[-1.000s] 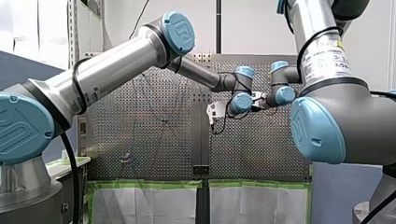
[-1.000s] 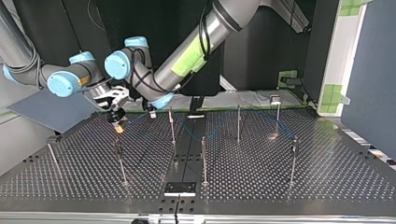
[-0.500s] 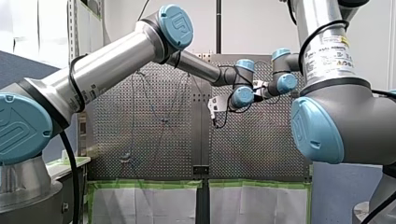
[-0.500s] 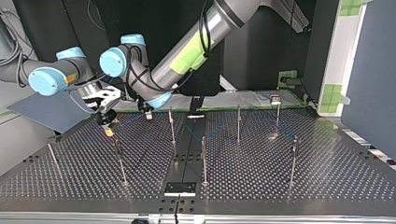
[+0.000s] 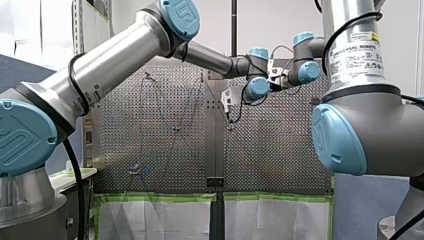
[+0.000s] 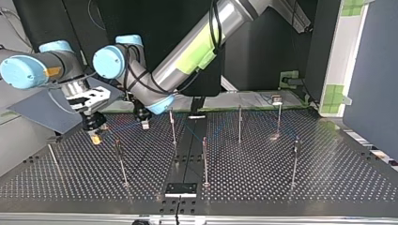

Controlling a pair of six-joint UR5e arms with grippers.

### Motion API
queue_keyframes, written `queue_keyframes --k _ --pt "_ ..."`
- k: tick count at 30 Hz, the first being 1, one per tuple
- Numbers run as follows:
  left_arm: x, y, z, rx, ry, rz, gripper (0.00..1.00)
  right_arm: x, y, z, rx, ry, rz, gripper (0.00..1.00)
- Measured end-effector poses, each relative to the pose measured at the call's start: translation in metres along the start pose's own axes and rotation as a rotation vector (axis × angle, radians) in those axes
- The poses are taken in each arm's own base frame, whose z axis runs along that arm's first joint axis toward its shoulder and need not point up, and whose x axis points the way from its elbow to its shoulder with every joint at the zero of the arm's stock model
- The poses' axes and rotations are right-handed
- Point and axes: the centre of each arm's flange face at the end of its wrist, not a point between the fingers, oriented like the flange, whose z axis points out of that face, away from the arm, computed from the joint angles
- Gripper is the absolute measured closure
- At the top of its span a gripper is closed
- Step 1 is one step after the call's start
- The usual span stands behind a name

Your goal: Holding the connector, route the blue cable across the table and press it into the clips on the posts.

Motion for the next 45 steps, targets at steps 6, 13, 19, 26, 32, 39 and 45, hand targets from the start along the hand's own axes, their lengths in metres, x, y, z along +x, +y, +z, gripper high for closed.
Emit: queue_keyframes --k 6,13,19,26,32,39,45 --pt "-0.021 -0.001 -0.003 0.005 -0.019 -0.004 0.98 0.030 -0.011 -0.010 0.013 0.048 -0.013 1.00" --pt "-0.033 -0.011 0.001 0.054 -0.058 -0.012 0.98 0.052 -0.018 -0.016 0.021 0.078 -0.024 1.00" --pt "-0.041 -0.016 0.010 0.091 -0.090 -0.039 0.98 0.046 -0.014 -0.011 0.028 0.070 -0.016 1.00" --pt "-0.046 0.000 0.037 0.085 -0.103 -0.034 0.98 0.039 -0.011 -0.006 0.042 0.067 -0.018 1.00" --pt "-0.049 0.015 0.050 0.030 -0.109 -0.032 0.98 0.041 -0.012 -0.004 0.064 0.071 -0.024 1.00" --pt "-0.049 0.011 0.046 0.030 -0.111 -0.035 0.98 0.042 -0.013 -0.004 0.067 0.073 -0.027 1.00" --pt "-0.050 0.008 0.048 0.057 -0.125 -0.047 0.98 0.046 -0.011 -0.003 0.067 0.081 -0.028 1.00"
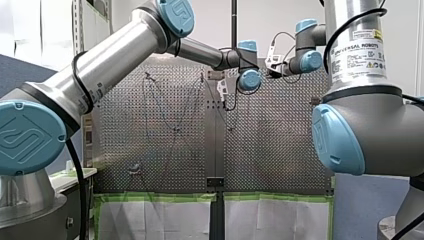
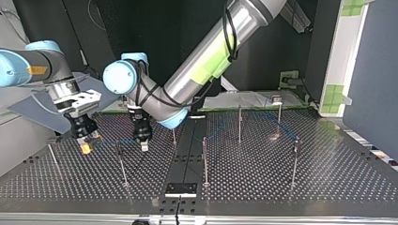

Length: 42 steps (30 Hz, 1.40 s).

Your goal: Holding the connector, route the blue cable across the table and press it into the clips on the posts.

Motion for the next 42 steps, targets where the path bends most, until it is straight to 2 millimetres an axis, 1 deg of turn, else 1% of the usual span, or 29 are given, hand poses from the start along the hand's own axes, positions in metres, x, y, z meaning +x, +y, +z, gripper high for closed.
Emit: queue_keyframes --k 9,13,21,26,27,28,29,30,31,32,33,34,35,36,42 --pt "-0.006 -0.002 0.011 0.037 -0.036 -0.018 0.98 0.008 0.003 0.003 0.004 0.014 0.000 1.00" --pt "-0.007 0.000 0.017 0.048 -0.040 -0.013 0.98 0.009 0.009 0.003 -0.005 0.016 0.002 1.00" --pt "-0.007 0.003 0.021 0.060 -0.034 -0.002 0.98 0.005 0.024 0.003 -0.020 0.014 0.008 1.00" --pt "-0.006 0.004 0.021 0.060 -0.031 0.001 0.98 0.007 0.032 0.003 -0.022 0.019 0.005 1.00" --pt "-0.006 0.003 0.020 0.061 -0.030 0.000 0.87 0.007 0.033 0.003 -0.023 0.019 0.004 1.00" --pt "-0.006 0.003 0.019 0.062 -0.029 -0.001 0.87 0.008 0.034 0.003 -0.023 0.020 0.004 1.00" --pt "-0.006 0.002 0.019 0.063 -0.028 -0.003 0.70 0.008 0.035 0.002 -0.024 0.020 0.003 1.00" --pt "-0.006 0.001 0.018 0.064 -0.026 -0.003 0.58 0.008 0.036 0.002 -0.024 0.021 0.003 1.00" --pt "-0.005 0.000 0.016 0.066 -0.022 -0.004 0.58 0.009 0.037 0.002 -0.025 0.022 0.001 1.00" --pt "-0.005 -0.001 0.014 0.067 -0.019 -0.003 0.36 0.009 0.038 0.002 -0.025 0.023 0.000 1.00" --pt "-0.005 -0.001 0.012 0.069 -0.015 -0.002 0.20 0.009 0.039 0.002 -0.025 0.023 -0.001 1.00" --pt "-0.004 -0.003 0.010 0.071 -0.008 0.000 0.20 0.009 0.039 0.002 -0.026 0.023 -0.002 1.00" --pt "-0.003 -0.003 0.008 0.072 -0.002 0.001 0.09 0.009 0.040 0.002 -0.026 0.023 -0.002 1.00" --pt "-0.002 -0.004 0.006 0.074 0.003 0.003 0.00 0.009 0.040 0.001 -0.026 0.023 -0.003 1.00" --pt "0.002 -0.006 -0.005 0.066 0.041 0.015 0.00 0.009 0.040 0.001 -0.026 0.022 -0.004 1.00"
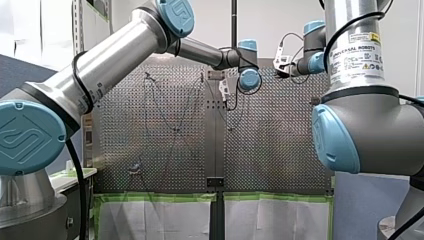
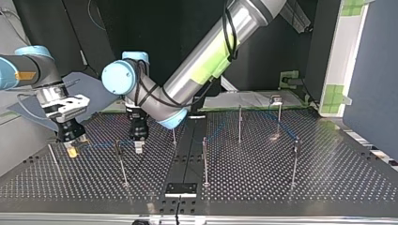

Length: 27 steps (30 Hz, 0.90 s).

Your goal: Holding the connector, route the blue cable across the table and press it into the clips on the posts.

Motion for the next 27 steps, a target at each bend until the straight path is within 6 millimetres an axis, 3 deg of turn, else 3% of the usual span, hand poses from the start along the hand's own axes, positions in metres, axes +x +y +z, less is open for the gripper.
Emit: queue_keyframes --k 12,27 --pt "-0.001 -0.006 -0.030 -0.029 0.069 0.023 0.00 -0.001 0.000 0.000 0.000 -0.003 0.002 1.00" --pt "-0.043 -0.008 -0.061 0.034 0.018 -0.016 0.00 -0.002 -0.002 0.000 0.001 -0.005 0.002 1.00"
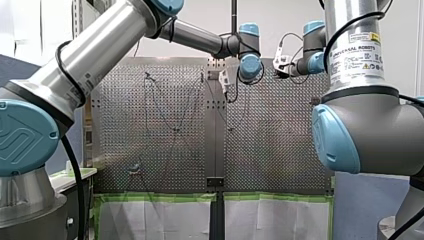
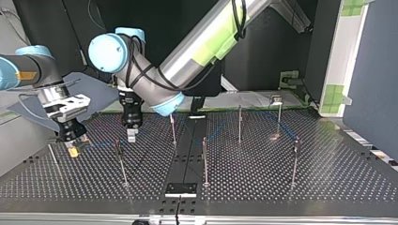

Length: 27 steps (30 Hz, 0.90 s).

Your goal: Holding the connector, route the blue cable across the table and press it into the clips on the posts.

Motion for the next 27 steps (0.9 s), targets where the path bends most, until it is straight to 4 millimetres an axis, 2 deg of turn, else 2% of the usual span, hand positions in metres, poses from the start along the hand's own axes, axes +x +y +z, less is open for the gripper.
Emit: queue_keyframes --k 7,16,27 --pt "-0.022 0.001 -0.015 0.019 -0.043 -0.067 0.00 0.000 -0.001 0.000 0.000 -0.001 0.000 1.00" --pt "-0.055 0.014 -0.028 0.031 -0.113 -0.150 0.00 0.000 0.001 0.000 -0.004 0.001 0.000 1.00" --pt "-0.086 0.031 -0.041 0.048 -0.182 -0.257 0.00 0.000 0.002 0.000 -0.008 0.001 -0.002 1.00"
